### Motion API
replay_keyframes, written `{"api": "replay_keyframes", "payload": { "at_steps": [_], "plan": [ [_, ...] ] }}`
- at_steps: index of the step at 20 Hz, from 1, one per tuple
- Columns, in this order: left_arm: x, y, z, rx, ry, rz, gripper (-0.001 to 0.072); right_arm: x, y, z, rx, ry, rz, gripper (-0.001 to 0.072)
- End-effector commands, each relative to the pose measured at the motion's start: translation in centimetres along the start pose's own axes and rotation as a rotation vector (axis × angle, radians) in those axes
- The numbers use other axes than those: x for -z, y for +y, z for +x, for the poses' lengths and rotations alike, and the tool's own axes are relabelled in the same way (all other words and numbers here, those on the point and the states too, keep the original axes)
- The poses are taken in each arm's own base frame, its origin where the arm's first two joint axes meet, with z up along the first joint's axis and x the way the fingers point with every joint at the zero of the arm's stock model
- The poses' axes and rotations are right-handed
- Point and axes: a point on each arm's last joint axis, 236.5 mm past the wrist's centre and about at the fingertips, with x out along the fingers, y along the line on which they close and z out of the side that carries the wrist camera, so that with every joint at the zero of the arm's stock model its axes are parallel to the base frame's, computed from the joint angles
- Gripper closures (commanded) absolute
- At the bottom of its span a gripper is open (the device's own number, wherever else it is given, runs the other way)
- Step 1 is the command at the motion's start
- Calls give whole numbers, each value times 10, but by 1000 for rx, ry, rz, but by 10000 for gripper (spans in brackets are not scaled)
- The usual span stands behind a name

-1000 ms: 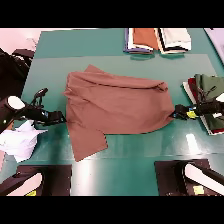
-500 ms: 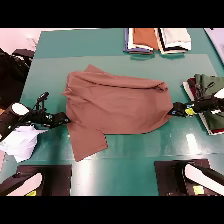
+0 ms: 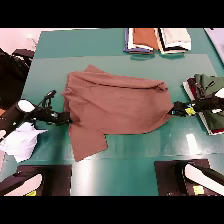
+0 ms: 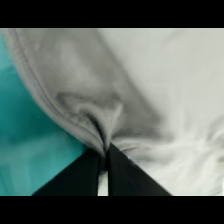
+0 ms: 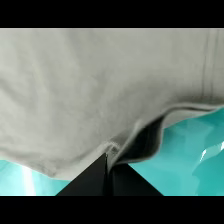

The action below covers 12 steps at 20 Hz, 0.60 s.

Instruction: Fold the shirts.

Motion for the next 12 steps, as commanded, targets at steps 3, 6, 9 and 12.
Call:
{"api": "replay_keyframes", "payload": {
  "at_steps": [3,6,9,12],
  "plan": [
    [-81,-67,-112,25,-318,189,676,-47,33,-61,6,-140,-122,693],
    [-114,-136,-247,38,-657,365,676,-86,78,-152,61,-417,-271,694],
    [-100,-206,-393,62,-995,528,676,-92,139,-264,122,-739,-433,694],
    [-55,-259,-506,108,-1248,639,677,-65,200,-364,154,-1021,-552,694]
  ]
}}
